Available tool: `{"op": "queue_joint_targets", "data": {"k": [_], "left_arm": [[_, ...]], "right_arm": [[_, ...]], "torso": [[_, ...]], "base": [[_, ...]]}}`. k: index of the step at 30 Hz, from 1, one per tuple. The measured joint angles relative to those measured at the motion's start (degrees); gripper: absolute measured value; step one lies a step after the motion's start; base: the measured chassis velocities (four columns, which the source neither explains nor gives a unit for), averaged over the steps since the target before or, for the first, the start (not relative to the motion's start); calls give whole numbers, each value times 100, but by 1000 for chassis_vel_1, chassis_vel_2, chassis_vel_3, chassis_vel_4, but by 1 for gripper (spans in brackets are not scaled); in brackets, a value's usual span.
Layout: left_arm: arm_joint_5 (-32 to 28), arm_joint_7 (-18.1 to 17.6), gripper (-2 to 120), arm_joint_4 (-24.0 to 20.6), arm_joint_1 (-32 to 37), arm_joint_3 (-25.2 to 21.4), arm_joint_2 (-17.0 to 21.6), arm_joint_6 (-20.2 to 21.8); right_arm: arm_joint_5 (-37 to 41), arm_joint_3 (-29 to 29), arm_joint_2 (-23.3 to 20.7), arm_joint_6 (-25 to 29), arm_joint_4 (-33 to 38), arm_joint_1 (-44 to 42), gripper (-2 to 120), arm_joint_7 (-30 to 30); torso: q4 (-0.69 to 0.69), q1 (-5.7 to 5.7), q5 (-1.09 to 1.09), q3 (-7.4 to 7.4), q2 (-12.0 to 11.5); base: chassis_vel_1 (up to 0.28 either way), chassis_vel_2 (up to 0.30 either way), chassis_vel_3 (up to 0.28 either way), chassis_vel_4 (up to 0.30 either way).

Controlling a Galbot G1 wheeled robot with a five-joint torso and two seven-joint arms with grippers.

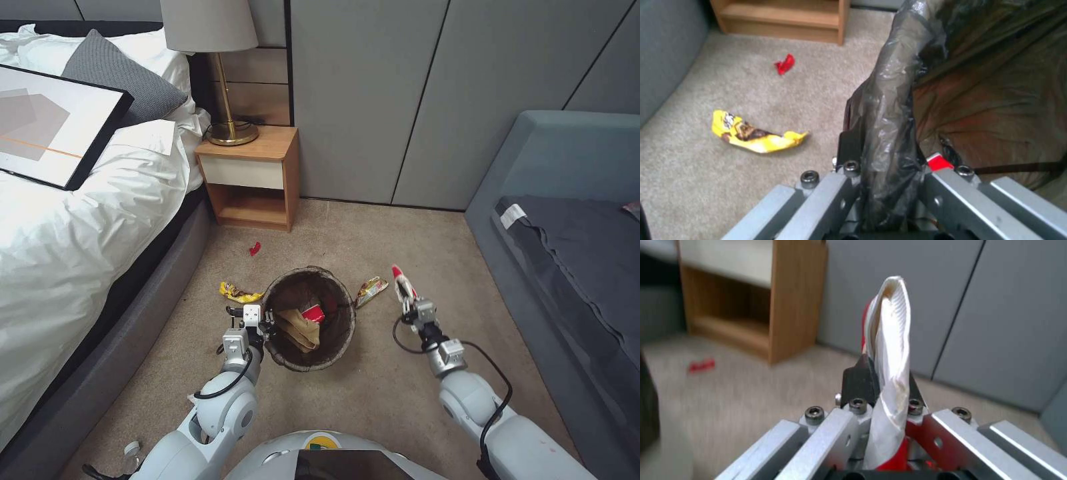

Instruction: Pick up the trash bin, then pick up the garbage from the floor and place it into the trash bin.

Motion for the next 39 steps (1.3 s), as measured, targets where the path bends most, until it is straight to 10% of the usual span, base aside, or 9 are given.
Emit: {"op": "queue_joint_targets", "data": {"k": [17,39], "left_arm": [[-102,-5,2,65,-50,265,-15,140],[-64,-14,2,176,-130,369,-97,158]], "right_arm": [[159,2,-193,-135,2468,77,0,-275],[231,-495,-563,-43,2699,-9,0,-800]], "torso": [[-1,0,1,0,0],[0,0,1,0,0]], "base": [[0,0,0,0],[0,0,0,0]]}}
